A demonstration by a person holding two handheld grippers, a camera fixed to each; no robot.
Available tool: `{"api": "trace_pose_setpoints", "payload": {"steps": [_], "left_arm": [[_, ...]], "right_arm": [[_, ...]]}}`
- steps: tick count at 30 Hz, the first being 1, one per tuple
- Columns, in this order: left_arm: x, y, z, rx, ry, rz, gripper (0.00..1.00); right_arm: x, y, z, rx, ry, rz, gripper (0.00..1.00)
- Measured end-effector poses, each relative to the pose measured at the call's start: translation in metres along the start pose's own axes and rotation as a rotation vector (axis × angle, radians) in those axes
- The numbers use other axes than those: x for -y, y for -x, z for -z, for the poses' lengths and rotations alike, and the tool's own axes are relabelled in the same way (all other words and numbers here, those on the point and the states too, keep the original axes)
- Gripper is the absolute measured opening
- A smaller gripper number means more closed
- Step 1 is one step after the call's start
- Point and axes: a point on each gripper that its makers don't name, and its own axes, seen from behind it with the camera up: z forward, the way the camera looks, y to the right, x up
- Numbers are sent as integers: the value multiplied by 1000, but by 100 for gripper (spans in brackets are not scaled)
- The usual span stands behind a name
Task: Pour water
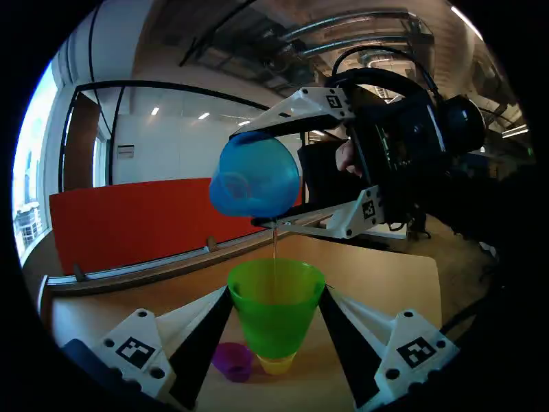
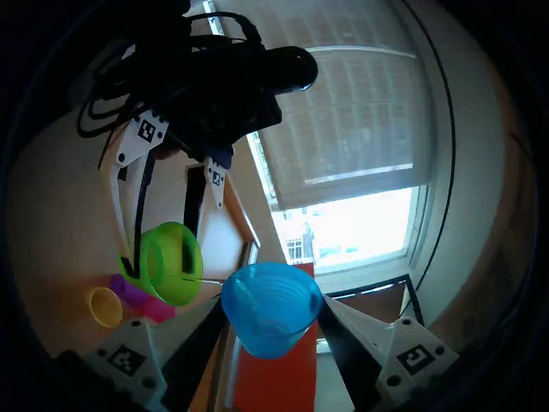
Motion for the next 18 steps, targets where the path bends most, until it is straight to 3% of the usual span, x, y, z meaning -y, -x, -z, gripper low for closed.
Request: {"api": "trace_pose_setpoints", "payload": {"steps": [18], "left_arm": [[0,0,0,-1,-2,0,86]], "right_arm": [[2,2,4,8,5,22,91]]}}
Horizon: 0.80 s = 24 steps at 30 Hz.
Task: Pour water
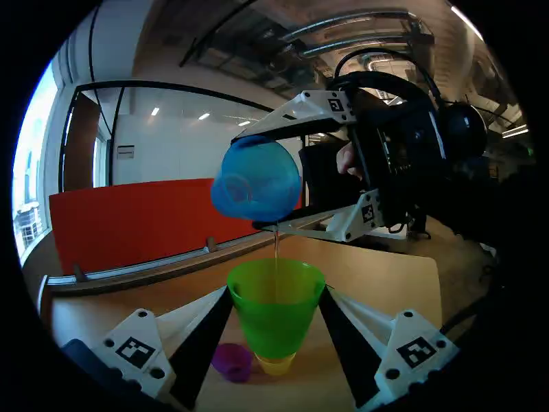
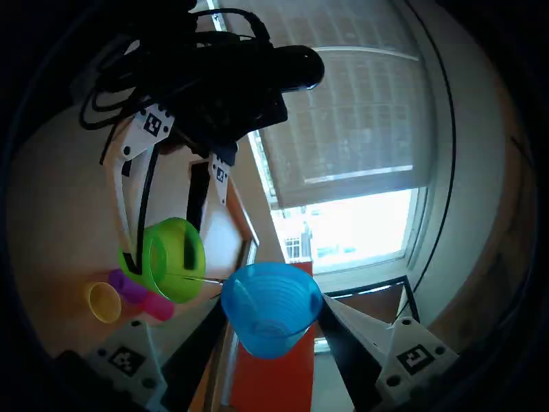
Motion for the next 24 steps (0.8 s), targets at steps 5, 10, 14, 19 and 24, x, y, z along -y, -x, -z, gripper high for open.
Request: {"api": "trace_pose_setpoints", "payload": {"steps": [5,10,14,19,24], "left_arm": [[-1,0,1,-1,1,0,86],[-1,0,0,-1,0,0,86],[0,1,-1,-2,-1,-1,86],[1,1,-1,-4,-4,1,86],[1,1,0,-3,-4,1,86]], "right_arm": [[2,-1,0,2,-1,13,92],[1,-3,0,1,1,16,91],[-2,-3,0,-2,6,15,91],[-4,-5,0,-3,11,18,91],[-4,-8,-1,-3,13,27,91]]}}
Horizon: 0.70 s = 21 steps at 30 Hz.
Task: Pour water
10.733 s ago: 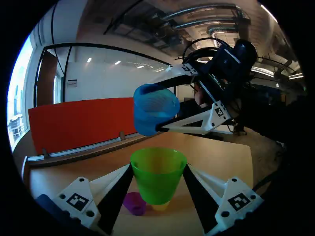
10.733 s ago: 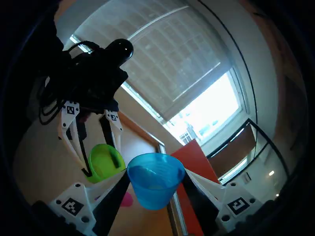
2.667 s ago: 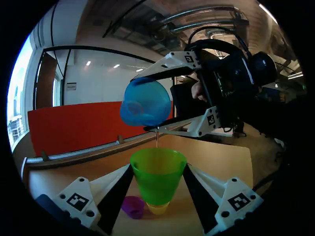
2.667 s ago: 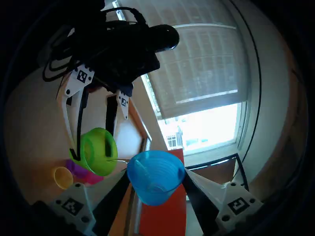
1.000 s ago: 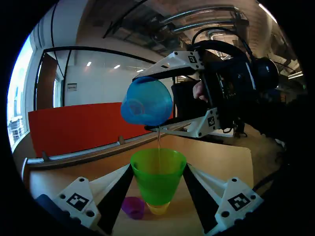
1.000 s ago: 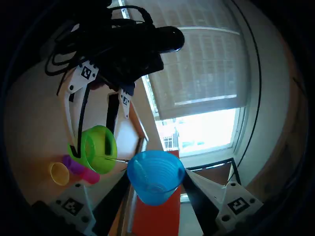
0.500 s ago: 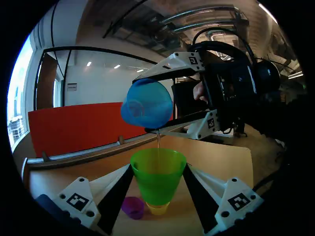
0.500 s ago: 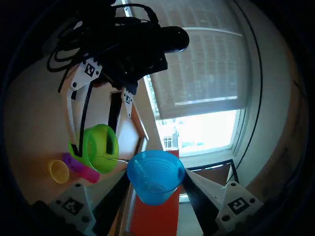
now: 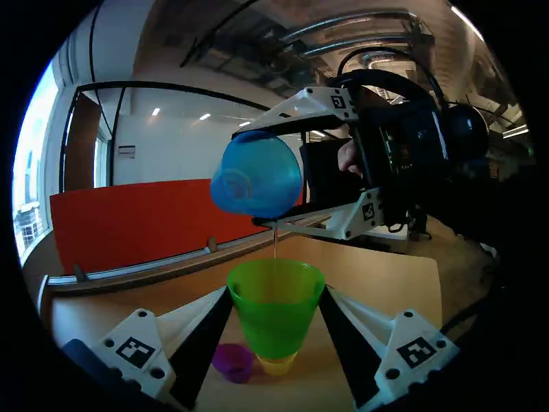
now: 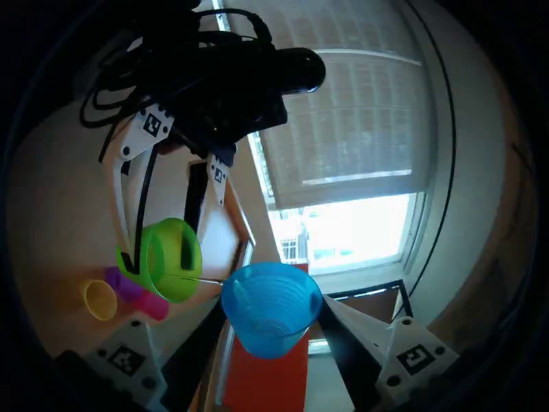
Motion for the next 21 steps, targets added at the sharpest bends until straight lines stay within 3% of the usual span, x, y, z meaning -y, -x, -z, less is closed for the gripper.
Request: {"api": "trace_pose_setpoints", "payload": {"steps": [21], "left_arm": [[1,-2,1,-4,-1,-2,86]], "right_arm": [[-3,-4,1,2,2,38,92]]}}
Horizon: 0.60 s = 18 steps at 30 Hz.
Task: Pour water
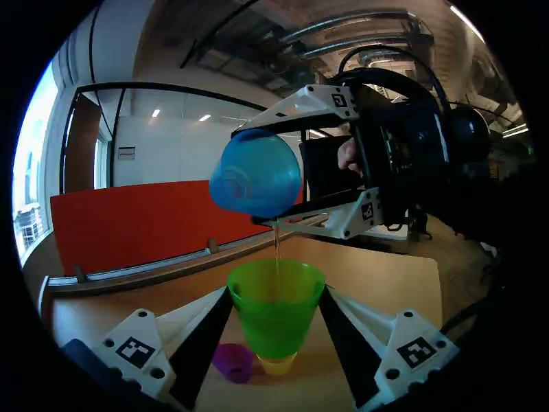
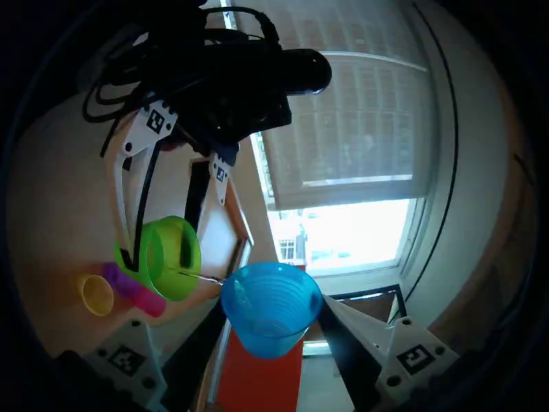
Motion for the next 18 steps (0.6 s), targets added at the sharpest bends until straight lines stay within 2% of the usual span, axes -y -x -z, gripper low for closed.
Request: {"api": "trace_pose_setpoints", "payload": {"steps": [18], "left_arm": [[-1,2,1,0,-1,2,86]], "right_arm": [[-1,0,-2,5,-4,23,91]]}}
